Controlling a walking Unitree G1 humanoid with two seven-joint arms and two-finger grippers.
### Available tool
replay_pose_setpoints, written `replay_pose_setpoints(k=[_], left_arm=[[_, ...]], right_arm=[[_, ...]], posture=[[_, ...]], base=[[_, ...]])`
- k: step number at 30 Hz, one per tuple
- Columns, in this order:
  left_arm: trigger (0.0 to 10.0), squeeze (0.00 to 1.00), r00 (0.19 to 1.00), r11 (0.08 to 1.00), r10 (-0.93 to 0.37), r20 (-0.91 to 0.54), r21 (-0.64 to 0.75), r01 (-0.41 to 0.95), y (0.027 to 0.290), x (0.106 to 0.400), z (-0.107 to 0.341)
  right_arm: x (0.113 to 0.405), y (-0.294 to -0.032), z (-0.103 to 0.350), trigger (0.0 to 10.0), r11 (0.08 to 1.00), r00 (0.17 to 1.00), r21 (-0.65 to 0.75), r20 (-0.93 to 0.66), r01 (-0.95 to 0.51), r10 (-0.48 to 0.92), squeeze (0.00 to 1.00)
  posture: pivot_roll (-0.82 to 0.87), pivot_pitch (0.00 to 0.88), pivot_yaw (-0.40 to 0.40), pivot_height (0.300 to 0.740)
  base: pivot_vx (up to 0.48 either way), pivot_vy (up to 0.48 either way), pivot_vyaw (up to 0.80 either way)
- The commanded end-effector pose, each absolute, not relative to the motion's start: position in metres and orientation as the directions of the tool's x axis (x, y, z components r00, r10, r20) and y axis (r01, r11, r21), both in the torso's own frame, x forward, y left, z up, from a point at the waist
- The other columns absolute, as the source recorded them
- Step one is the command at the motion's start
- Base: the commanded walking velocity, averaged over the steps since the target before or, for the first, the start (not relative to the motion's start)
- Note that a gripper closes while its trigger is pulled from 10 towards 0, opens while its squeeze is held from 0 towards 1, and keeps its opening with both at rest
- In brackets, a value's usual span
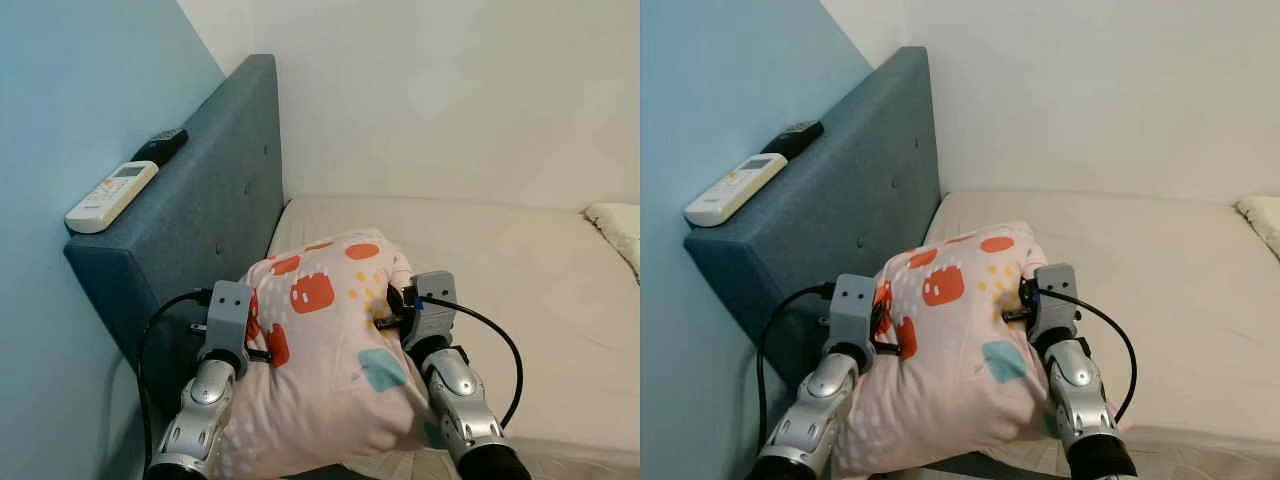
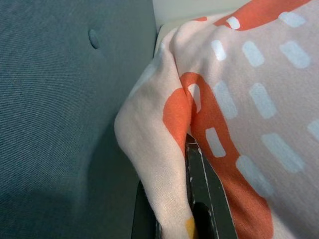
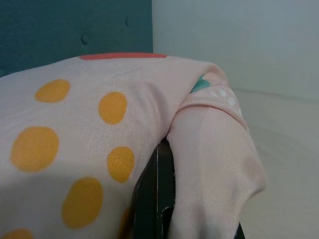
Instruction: Clean up the room
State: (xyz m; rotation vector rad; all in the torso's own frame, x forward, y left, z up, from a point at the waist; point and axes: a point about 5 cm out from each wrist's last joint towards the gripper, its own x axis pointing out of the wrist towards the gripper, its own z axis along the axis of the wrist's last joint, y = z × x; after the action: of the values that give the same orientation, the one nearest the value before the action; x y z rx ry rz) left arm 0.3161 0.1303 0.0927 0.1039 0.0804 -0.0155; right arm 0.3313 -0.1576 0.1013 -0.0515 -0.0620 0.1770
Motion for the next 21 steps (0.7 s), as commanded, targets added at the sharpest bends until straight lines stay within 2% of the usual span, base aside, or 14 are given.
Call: replay_pose_setpoints(k=[1, 4, 21], left_arm=[[10.0, 0.0, 0.997, 0.995, 0.013, -0.072, 0.1, -0.006, 0.1334, 0.3189, 0.0951], [10.0, 0.0, 0.997, 0.997, 0.027, -0.07, 0.073, -0.021, 0.1342, 0.3192, 0.0953], [10.0, 0.0, 0.998, 0.995, -0.017, -0.054, 0.1, 0.022, 0.1266, 0.3205, 0.0978]], right_arm=[[0.3349, -0.1543, 0.1151, 10.0, 0.981, 0.975, -0.064, 0.117, -0.181, 0.187, 0.0], [0.3349, -0.1547, 0.115, 10.0, 0.982, 0.975, -0.065, 0.117, -0.18, 0.187, 0.0], [0.3354, -0.1551, 0.1138, 10.0, 0.982, 0.978, -0.064, 0.103, -0.177, 0.183, 0.0]], posture=[[-0.02, 0.092, -0.007, 0.74], [-0.02, 0.092, -0.007, 0.74], [-0.02, 0.079, -0.01, 0.74]], base=[[0.0, -0.48, 0.0], [0.0, -0.48, 0.0], [0.0, 0.0, 0.0]])
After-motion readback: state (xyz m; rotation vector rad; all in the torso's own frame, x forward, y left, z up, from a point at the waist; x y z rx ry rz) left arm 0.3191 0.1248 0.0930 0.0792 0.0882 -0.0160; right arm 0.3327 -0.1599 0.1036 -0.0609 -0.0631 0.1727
